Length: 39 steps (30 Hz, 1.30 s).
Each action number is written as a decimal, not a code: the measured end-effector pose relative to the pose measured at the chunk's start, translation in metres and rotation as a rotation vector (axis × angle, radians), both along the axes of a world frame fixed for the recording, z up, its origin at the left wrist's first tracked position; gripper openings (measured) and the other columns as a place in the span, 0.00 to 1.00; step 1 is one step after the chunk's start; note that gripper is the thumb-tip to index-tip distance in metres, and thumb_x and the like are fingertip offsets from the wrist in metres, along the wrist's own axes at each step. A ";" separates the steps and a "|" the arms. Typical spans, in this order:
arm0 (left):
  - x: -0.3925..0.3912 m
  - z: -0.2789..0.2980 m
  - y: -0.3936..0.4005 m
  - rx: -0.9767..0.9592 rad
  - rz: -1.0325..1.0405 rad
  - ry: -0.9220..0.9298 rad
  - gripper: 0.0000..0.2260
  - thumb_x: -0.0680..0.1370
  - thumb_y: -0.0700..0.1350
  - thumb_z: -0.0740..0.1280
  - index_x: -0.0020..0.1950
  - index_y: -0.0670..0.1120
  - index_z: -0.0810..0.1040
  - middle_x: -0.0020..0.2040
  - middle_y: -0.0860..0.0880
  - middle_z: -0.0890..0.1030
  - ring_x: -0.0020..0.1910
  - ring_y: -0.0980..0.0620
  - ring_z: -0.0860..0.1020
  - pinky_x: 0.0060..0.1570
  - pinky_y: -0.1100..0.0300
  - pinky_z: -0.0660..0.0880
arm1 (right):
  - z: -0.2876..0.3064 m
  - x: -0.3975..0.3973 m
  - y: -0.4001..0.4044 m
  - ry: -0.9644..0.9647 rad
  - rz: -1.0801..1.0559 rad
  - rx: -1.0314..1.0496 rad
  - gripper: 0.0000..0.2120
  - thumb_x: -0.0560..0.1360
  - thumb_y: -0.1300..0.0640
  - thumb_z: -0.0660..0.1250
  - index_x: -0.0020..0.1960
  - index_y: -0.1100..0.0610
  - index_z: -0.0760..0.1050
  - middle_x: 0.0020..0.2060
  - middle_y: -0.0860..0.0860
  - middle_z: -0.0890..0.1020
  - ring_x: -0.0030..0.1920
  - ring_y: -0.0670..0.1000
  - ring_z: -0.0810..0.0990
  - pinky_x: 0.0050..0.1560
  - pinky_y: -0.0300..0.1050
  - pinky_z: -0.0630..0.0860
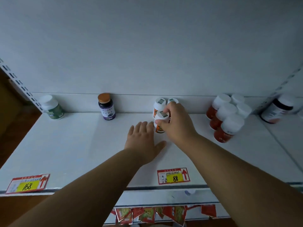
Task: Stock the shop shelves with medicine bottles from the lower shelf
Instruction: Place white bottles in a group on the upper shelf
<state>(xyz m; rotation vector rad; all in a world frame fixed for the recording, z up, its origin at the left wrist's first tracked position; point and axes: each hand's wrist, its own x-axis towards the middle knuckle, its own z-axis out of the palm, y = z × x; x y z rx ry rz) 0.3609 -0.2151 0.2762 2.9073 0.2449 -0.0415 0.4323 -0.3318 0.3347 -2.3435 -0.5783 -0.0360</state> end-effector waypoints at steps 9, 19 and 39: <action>0.019 -0.012 0.002 0.006 0.010 0.054 0.37 0.78 0.69 0.50 0.80 0.49 0.50 0.80 0.44 0.54 0.80 0.43 0.49 0.78 0.44 0.44 | -0.028 0.028 0.006 -0.032 0.020 -0.005 0.15 0.70 0.56 0.76 0.48 0.54 0.70 0.49 0.48 0.71 0.48 0.52 0.74 0.41 0.44 0.64; 0.017 -0.009 0.017 -0.037 -0.086 0.014 0.36 0.79 0.67 0.54 0.79 0.46 0.55 0.78 0.46 0.60 0.78 0.44 0.54 0.77 0.48 0.49 | -0.026 0.013 0.018 -0.028 -0.126 -0.026 0.18 0.69 0.53 0.77 0.51 0.56 0.70 0.55 0.54 0.73 0.51 0.54 0.76 0.46 0.43 0.69; -0.206 0.026 -0.035 -0.105 -0.110 -0.165 0.23 0.78 0.55 0.64 0.72 0.52 0.69 0.66 0.50 0.76 0.64 0.47 0.73 0.65 0.50 0.70 | -0.001 -0.209 -0.076 -0.134 -0.126 -0.104 0.10 0.80 0.51 0.63 0.58 0.55 0.71 0.51 0.52 0.78 0.46 0.53 0.79 0.43 0.48 0.75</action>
